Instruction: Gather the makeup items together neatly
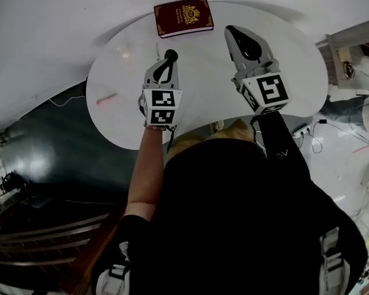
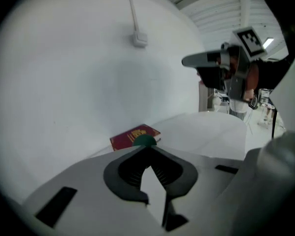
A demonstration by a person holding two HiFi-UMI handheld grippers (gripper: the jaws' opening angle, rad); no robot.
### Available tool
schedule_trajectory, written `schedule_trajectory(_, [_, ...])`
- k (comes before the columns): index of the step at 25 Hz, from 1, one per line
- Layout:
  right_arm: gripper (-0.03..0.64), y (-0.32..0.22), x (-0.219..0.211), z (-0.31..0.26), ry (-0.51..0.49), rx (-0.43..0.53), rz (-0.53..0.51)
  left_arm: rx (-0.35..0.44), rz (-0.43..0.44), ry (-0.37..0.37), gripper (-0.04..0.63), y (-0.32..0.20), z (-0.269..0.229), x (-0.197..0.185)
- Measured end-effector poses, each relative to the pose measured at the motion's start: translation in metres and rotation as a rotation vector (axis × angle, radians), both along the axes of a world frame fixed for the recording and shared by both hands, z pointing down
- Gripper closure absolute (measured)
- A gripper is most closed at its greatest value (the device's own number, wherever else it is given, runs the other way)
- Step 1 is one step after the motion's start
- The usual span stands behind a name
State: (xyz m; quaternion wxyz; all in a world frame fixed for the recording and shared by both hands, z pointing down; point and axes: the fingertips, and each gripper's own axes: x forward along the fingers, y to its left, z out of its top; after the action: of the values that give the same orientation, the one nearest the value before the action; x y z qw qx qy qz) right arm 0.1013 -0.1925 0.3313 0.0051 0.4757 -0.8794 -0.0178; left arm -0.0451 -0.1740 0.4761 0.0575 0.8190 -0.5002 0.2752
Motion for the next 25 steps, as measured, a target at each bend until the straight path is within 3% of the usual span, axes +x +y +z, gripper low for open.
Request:
schedule_trajectory(6, [0.612, 0.009, 0.023, 0.008, 0.026, -0.020, 0.065, -0.241, 0.119, -0.145, 0.563, 0.012, 0.111, 0.026])
schedule_trajectory(12, [0.612, 0.018, 0.042, 0.014, 0.050, -0.033, 0.089, -0.460, 0.178, -0.232, 0.526, 0.040, 0.172, 0.037])
schedule_trajectory(18, [0.612, 0.018, 0.045, 0.015, 0.055, -0.032, 0.065, -0.445, 0.147, -0.222, 0.491, 0.040, 0.174, 0.037])
schedule_trajectory(21, [0.612, 0.016, 0.041, 0.013, 0.057, -0.032, 0.038, -0.429, 0.123, -0.210, 0.379, 0.035, 0.167, 0.034])
schedule_trajectory(25, [0.612, 0.016, 0.032, 0.009, 0.052, -0.020, -0.006, -0.360, 0.057, -0.190, 0.377, 0.033, 0.143, 0.022])
